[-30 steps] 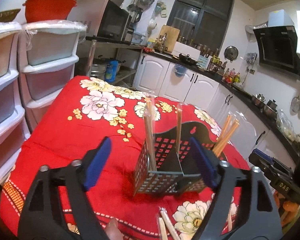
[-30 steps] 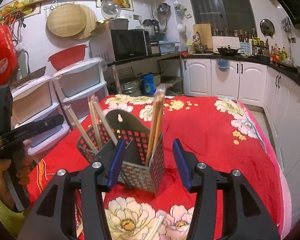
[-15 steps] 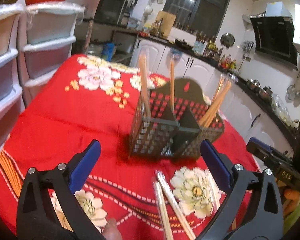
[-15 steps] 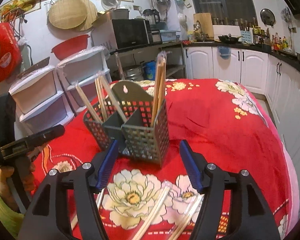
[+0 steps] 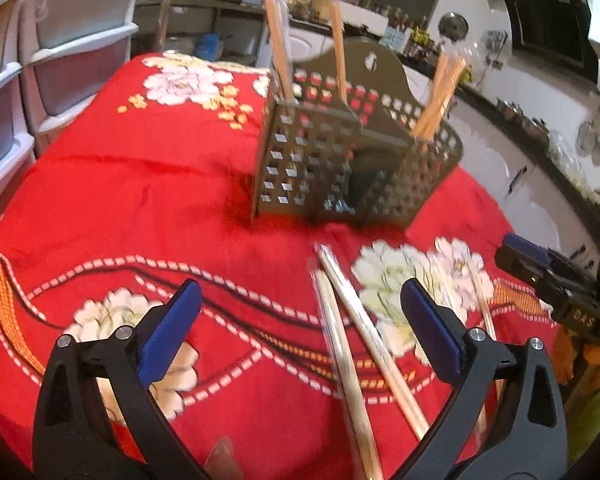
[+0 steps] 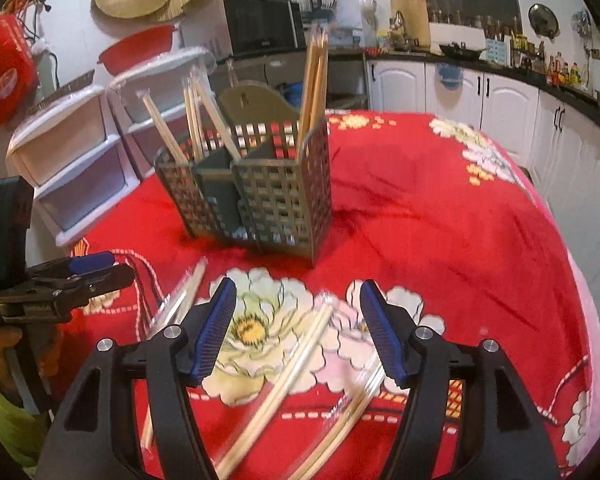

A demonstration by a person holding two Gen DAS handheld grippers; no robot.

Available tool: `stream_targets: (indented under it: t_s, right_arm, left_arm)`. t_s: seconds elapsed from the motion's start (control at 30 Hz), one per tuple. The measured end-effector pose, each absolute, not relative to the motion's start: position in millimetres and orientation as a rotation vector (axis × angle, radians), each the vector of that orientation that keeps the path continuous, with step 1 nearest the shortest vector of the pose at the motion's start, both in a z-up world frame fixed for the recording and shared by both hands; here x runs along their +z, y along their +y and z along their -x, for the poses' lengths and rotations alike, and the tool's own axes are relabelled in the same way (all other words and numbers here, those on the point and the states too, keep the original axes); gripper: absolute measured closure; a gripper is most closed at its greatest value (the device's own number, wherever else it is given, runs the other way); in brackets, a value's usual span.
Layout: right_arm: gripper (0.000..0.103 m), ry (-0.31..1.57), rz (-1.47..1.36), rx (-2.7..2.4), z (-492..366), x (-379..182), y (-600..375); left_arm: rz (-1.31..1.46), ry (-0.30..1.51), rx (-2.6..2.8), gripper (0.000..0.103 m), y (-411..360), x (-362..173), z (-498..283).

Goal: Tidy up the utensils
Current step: 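Move both grippers back and close each on another wrapped chopstick pair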

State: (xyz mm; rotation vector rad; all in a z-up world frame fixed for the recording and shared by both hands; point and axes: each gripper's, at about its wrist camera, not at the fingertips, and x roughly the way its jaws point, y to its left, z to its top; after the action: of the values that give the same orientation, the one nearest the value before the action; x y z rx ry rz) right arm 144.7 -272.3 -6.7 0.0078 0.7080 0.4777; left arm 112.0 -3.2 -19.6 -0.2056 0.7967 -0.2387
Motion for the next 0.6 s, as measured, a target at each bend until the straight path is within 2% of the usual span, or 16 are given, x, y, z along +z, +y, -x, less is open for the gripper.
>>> stream_targets:
  t_s: [0.13,0.2,0.3,0.37,0.6]
  right_arm:
    - [0.041,0.769,-0.020,0.500,-151,-19,-270]
    - [0.041,0.805,-0.009,0.513,-154,-26,-265]
    - [0.042,0.854,-0.011,0.527,-159,-35,-261]
    - [0.048,0.879,0.002,0.515,-164,-40,-258]
    - [0.056,0.976,0.031,0.470,-187,-60,-251]
  left_arm:
    - [0.200,0.827,-0.255,0.035,-8,-31,-107]
    - [0.200,0.860,-0.269,0.053,-11,-38,-107]
    - [0.204,0.897,-0.292,0.068,-15,-48,-108]
    - [0.204,0.923,-0.307,0.071,-17,-53,-109]
    - [0.092,0.959,-0.274,0.071,-34,-57,-122]
